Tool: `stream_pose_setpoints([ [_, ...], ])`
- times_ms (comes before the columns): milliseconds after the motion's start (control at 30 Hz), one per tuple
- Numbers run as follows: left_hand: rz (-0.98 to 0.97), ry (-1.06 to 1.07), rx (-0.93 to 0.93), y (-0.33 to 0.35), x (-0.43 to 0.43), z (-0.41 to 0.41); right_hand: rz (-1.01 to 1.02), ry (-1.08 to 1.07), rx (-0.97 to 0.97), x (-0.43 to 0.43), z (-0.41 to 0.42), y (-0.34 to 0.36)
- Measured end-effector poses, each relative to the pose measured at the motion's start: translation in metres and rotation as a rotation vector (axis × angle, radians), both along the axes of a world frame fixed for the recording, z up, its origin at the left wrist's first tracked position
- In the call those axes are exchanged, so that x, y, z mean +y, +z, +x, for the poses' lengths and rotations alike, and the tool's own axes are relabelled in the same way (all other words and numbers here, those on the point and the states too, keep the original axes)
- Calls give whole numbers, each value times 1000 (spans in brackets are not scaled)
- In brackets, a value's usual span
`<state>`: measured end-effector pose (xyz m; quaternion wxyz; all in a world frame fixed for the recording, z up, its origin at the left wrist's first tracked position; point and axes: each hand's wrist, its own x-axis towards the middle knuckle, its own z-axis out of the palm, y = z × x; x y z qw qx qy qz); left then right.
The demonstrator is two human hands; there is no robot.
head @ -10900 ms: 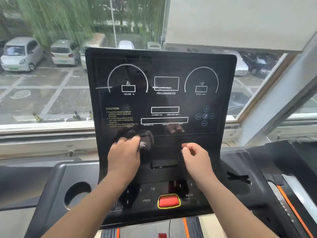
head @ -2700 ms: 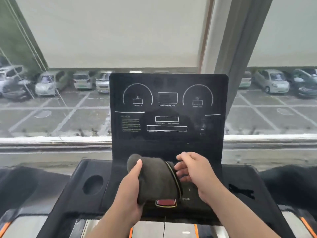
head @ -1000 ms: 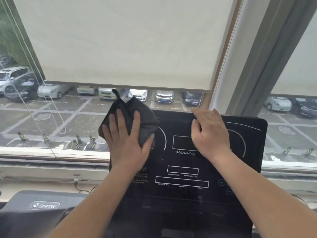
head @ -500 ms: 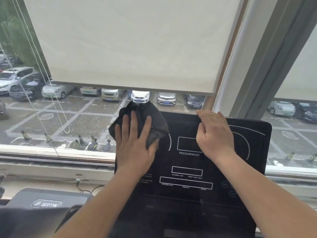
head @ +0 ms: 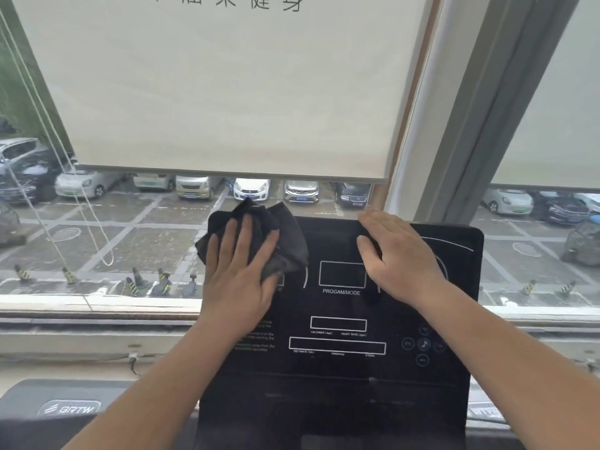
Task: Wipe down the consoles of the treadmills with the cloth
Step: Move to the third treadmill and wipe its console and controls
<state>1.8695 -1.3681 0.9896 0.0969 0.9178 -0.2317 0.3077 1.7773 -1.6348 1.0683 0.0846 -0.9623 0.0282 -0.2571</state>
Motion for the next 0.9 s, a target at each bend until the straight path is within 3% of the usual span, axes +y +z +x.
stream_pose_setpoints([
  [100,-101,33,85,-23,-33,-31,-71,-177,-66,-33,-17,-1],
  [233,209,-278,-21,-60,-45,-66,-68,-284,-16,-64,-34,-8],
  [333,386,-372,-137,-33,-33,-44,29,-286,-68,-71,-39,-13],
  [400,332,-267,-155,-7,-39,-27,33,-266,-115,-78,-39,-16],
  [567,-95,5,62,4,-111,-46,9,-165,-146,-108,-37,-12],
  [633,-52,-59,55,-15,-139,-70,68,-92,-148,-116,-37,-11],
  [733,267,-335,-113,-31,-148,-82,196,-42,-147,-125,-36,-14],
  [800,405,-406,-201,-14,-144,-68,281,-47,-138,-130,-37,-17],
  [900,230,-209,-163,13,-156,-55,371,-26,-131,-138,-39,-17],
])
